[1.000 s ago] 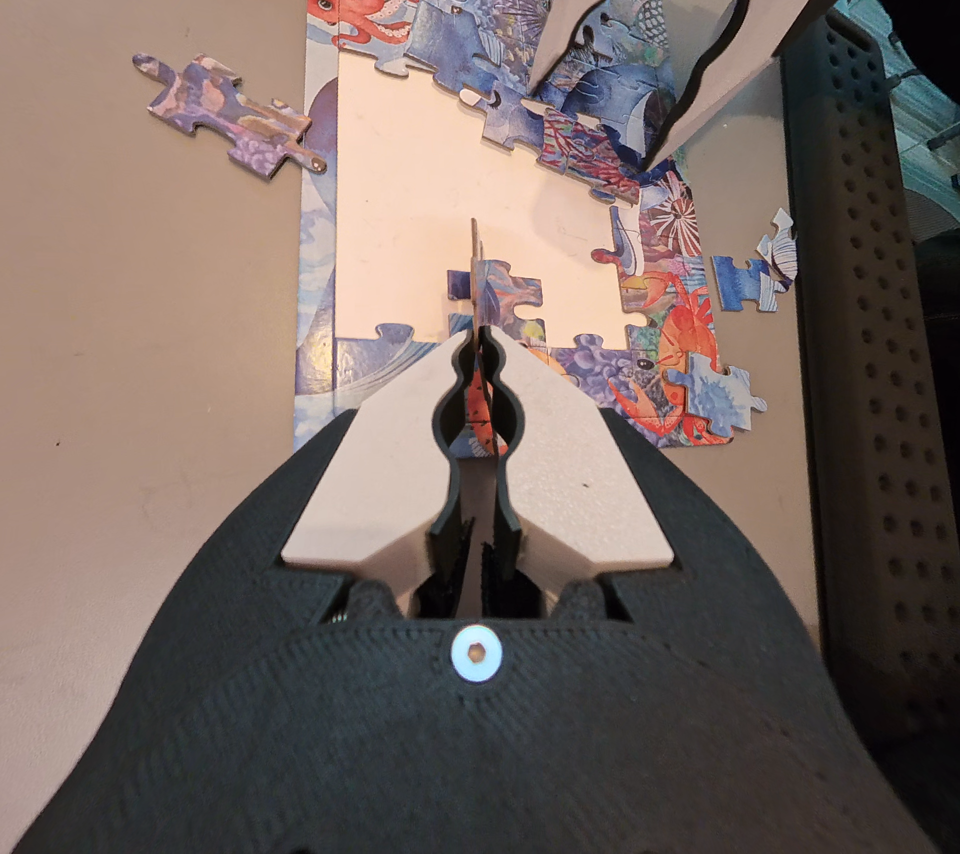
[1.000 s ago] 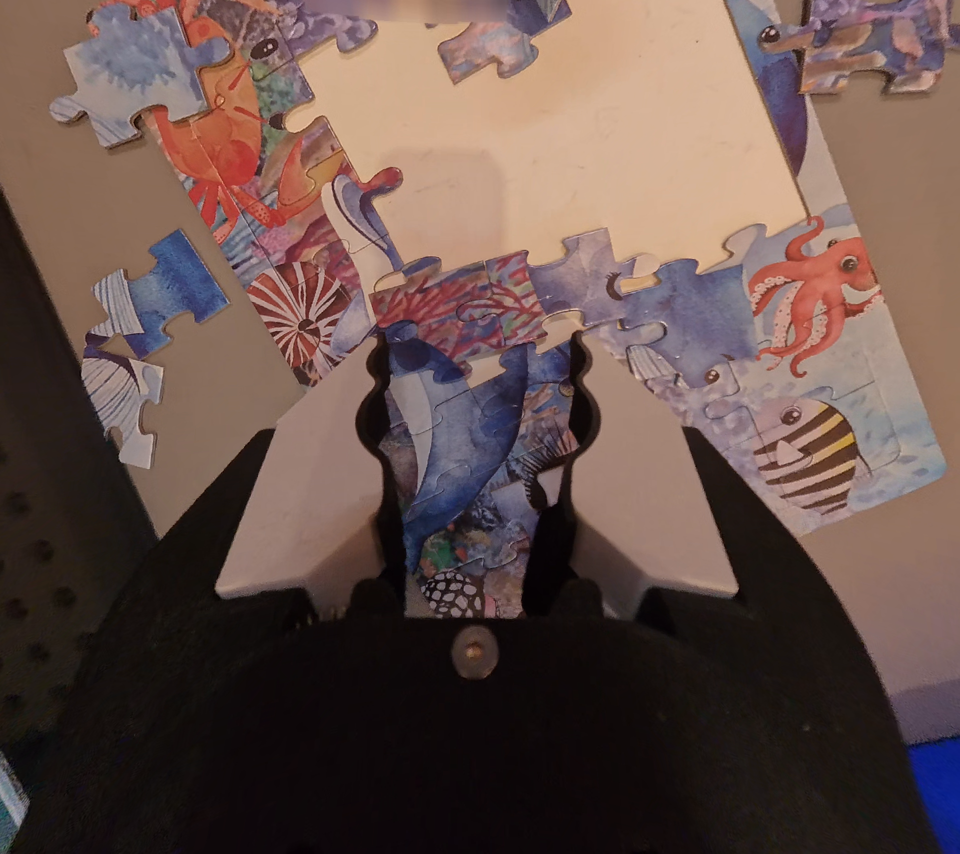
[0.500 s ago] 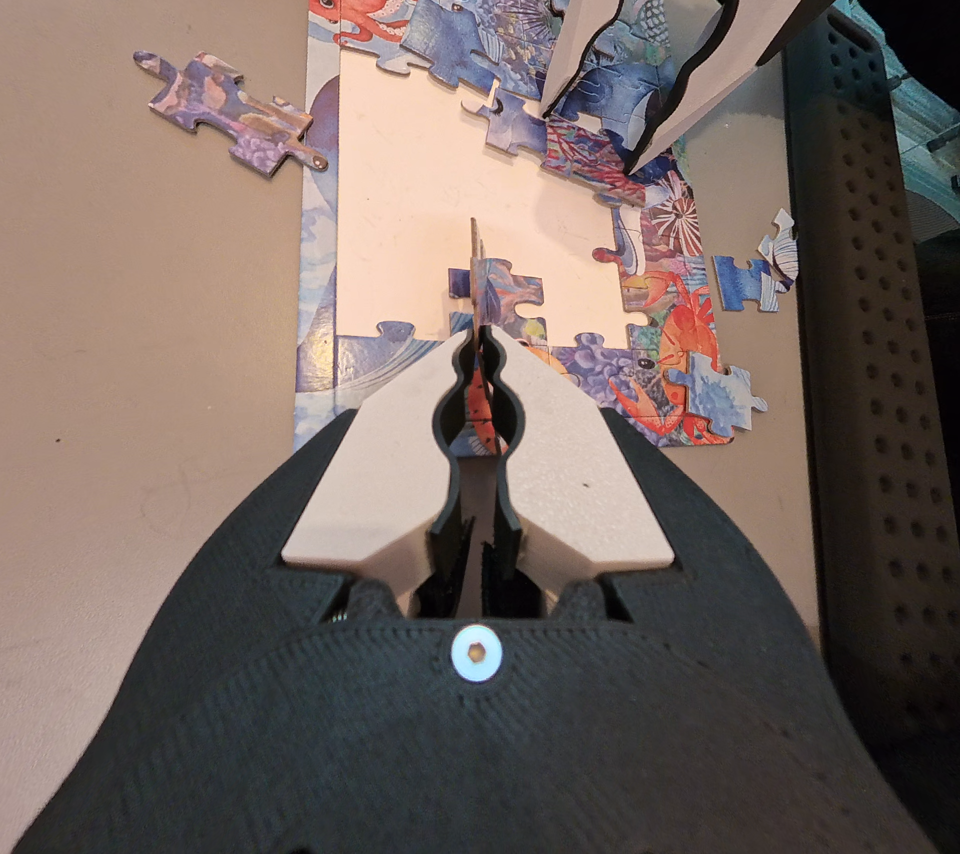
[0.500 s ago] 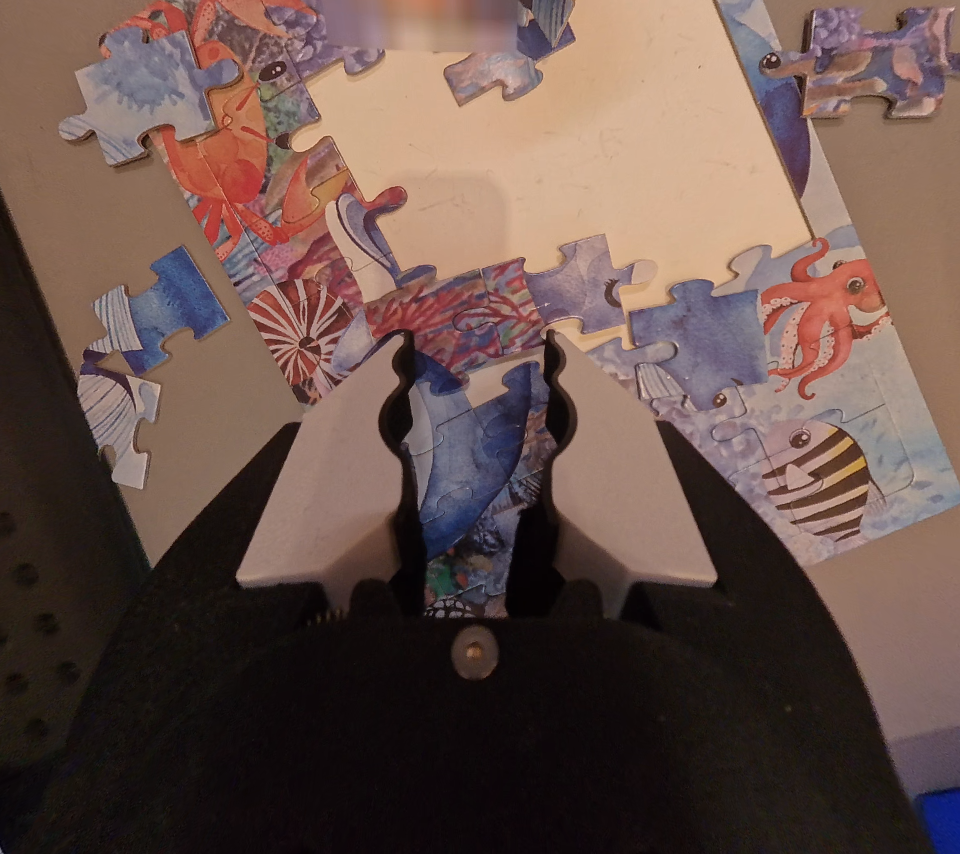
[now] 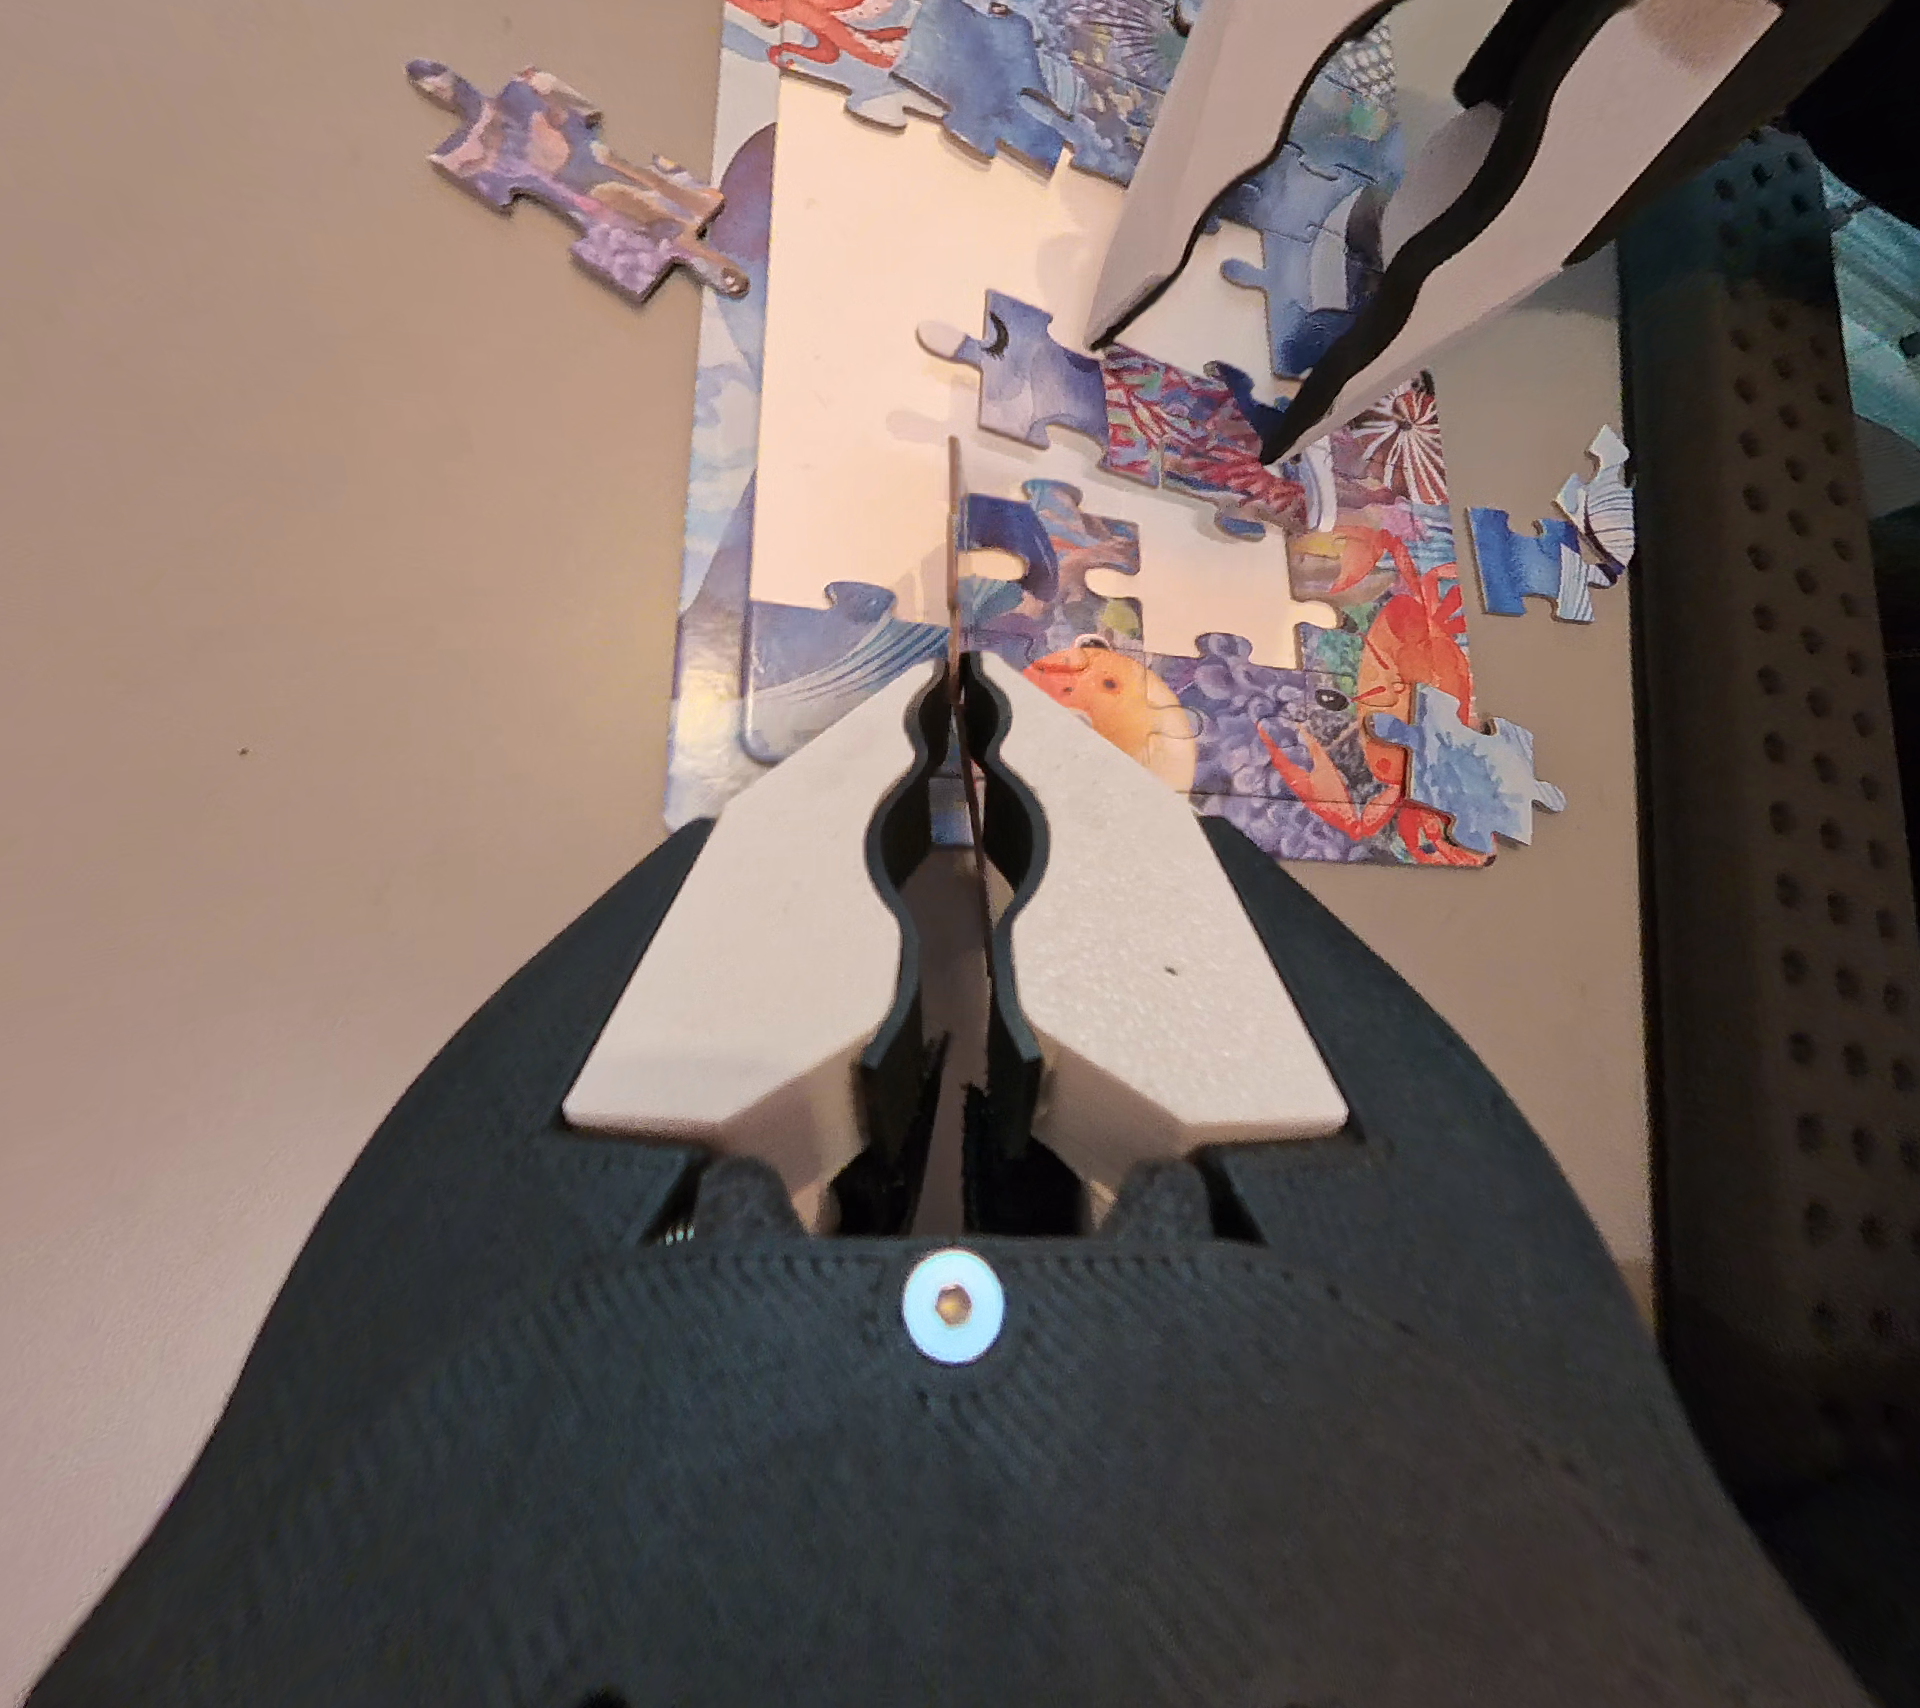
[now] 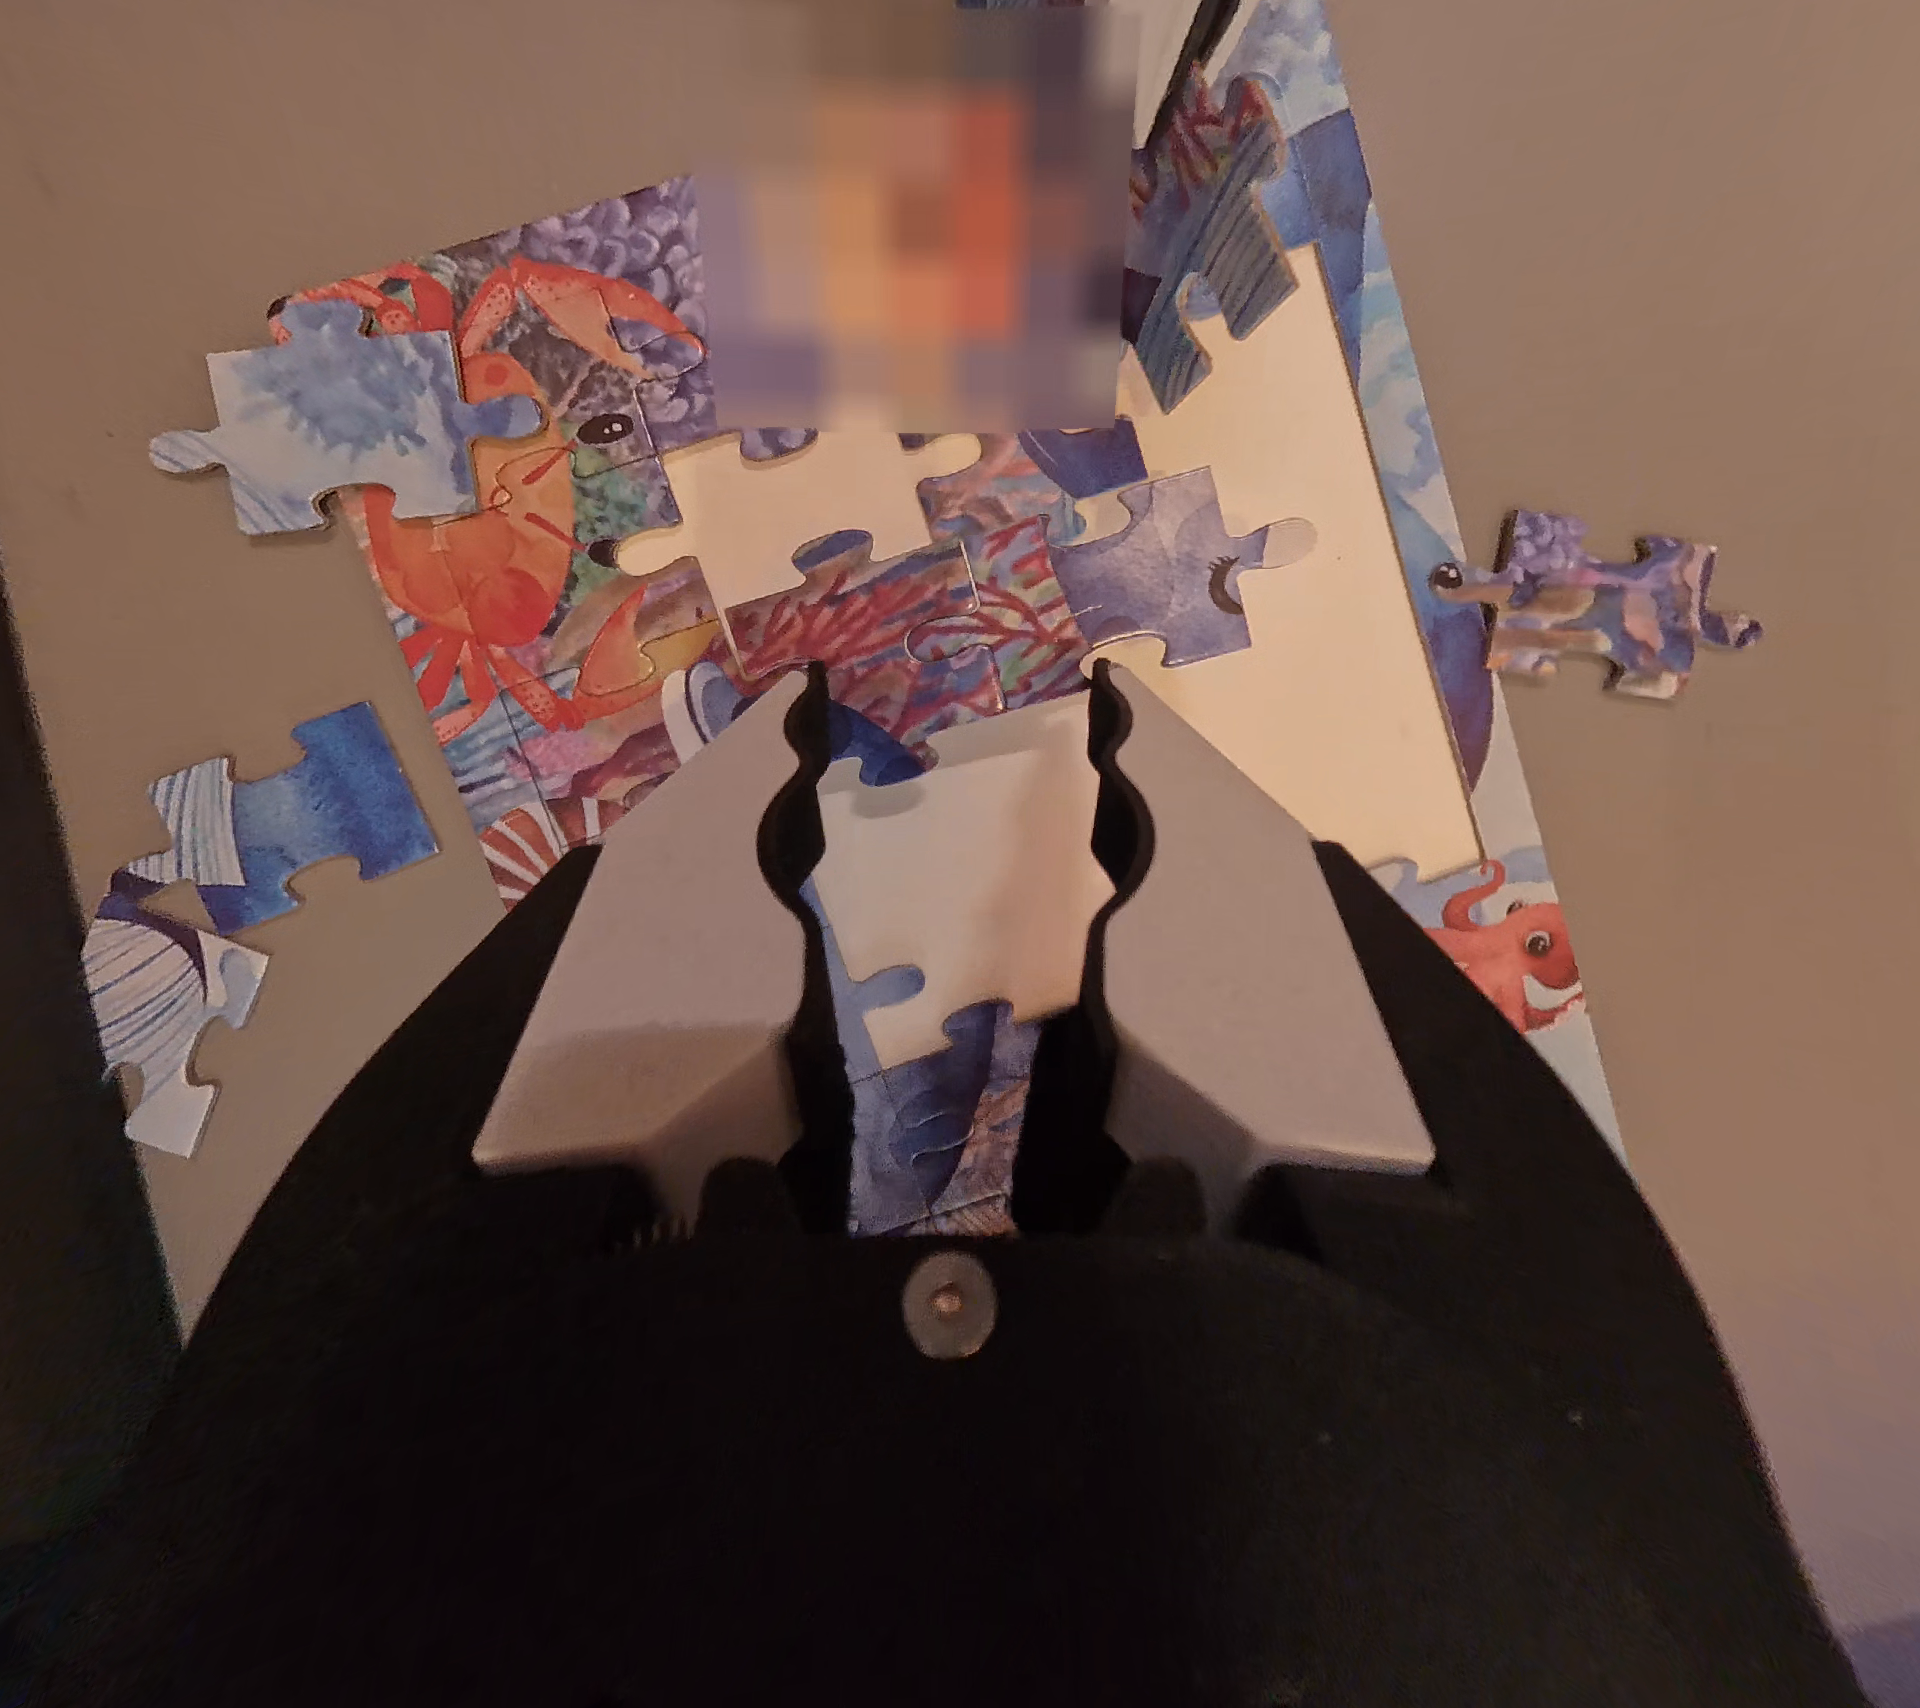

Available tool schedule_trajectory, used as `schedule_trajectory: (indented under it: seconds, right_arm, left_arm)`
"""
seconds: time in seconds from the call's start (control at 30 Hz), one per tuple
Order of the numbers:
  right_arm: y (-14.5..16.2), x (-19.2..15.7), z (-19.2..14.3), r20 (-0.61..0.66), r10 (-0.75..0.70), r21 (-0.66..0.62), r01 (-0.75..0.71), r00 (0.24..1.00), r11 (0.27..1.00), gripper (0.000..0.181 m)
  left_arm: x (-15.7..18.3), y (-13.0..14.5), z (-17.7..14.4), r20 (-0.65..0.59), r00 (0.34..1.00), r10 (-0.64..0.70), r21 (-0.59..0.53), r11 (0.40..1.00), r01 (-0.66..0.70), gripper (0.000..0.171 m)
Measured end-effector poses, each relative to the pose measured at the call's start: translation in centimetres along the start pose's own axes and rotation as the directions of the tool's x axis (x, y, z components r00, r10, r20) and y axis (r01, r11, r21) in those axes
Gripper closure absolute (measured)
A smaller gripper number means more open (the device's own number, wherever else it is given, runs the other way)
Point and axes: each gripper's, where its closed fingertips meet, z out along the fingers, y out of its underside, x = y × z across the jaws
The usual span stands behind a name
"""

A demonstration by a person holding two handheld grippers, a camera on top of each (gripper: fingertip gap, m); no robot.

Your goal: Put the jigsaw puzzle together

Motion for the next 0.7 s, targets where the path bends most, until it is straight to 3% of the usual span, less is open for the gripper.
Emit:
schedule_trajectory:
  seconds: [0.43, 0.57, 0.7]
  right_arm:
    - [0.6, -0.4, 1.0, 0.025, -0.035, -0.057, 0.037, 0.999, 0.998, 0.132]
    - [0.7, -0.1, 0.8, 0.007, -0.034, -0.067, 0.034, 0.999, 0.997, 0.122]
    - [0.0, 0.0, -0.2, 0.011, -0.016, -0.027, 0.017, 1.0, 0.999, 0.138]
  left_arm:
    - [-0.4, 0.3, -0.5, 0.017, 1.0, -0.008, 0.0, 1.0, 0.008, 0.171]
    - [-0.3, 0.3, -0.4, 0.015, 1.0, -0.006, -0.002, 1.0, 0.007, 0.171]
    - [-0.5, 0.3, -0.5, 0.018, 1.0, -0.01, 0.001, 1.0, 0.01, 0.171]
